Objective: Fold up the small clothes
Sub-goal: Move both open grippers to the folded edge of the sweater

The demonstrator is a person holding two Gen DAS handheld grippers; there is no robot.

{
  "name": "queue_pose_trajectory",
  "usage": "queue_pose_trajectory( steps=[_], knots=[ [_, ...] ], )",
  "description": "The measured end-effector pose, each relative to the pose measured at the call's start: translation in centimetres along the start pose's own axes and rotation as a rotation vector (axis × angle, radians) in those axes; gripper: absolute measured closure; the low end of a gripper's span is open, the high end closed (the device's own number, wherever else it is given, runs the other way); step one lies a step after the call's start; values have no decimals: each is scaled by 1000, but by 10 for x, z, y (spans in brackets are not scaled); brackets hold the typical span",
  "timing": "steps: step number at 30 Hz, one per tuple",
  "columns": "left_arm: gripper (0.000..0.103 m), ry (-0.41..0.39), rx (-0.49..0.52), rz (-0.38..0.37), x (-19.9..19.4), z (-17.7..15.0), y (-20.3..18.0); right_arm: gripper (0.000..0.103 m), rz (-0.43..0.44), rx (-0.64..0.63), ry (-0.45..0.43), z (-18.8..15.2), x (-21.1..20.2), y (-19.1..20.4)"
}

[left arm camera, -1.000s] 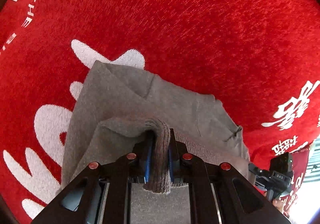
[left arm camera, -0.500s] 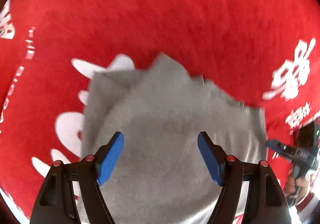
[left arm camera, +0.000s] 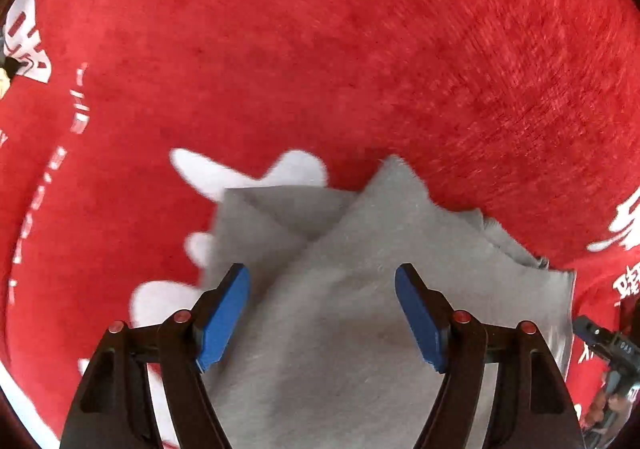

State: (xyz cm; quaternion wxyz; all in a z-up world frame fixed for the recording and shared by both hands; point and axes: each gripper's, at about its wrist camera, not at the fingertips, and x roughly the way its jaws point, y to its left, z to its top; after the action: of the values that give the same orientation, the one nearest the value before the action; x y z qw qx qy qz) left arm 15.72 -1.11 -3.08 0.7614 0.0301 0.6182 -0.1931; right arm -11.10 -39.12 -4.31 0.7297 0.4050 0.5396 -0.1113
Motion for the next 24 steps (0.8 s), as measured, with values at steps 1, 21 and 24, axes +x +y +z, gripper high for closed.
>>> queue_pose_trajectory(
  steps=[1,21,24],
  knots=[
    [27,8,6,-4,-6,-4,7,58,21,14,6,-6,-4,3],
    [36,220,184,-227,-47,-106,55,52,310,237,177,-213,6,37],
    [55,251,187,-257,-40,-104,62,51,288,372,112,-229,14,17]
  ],
)
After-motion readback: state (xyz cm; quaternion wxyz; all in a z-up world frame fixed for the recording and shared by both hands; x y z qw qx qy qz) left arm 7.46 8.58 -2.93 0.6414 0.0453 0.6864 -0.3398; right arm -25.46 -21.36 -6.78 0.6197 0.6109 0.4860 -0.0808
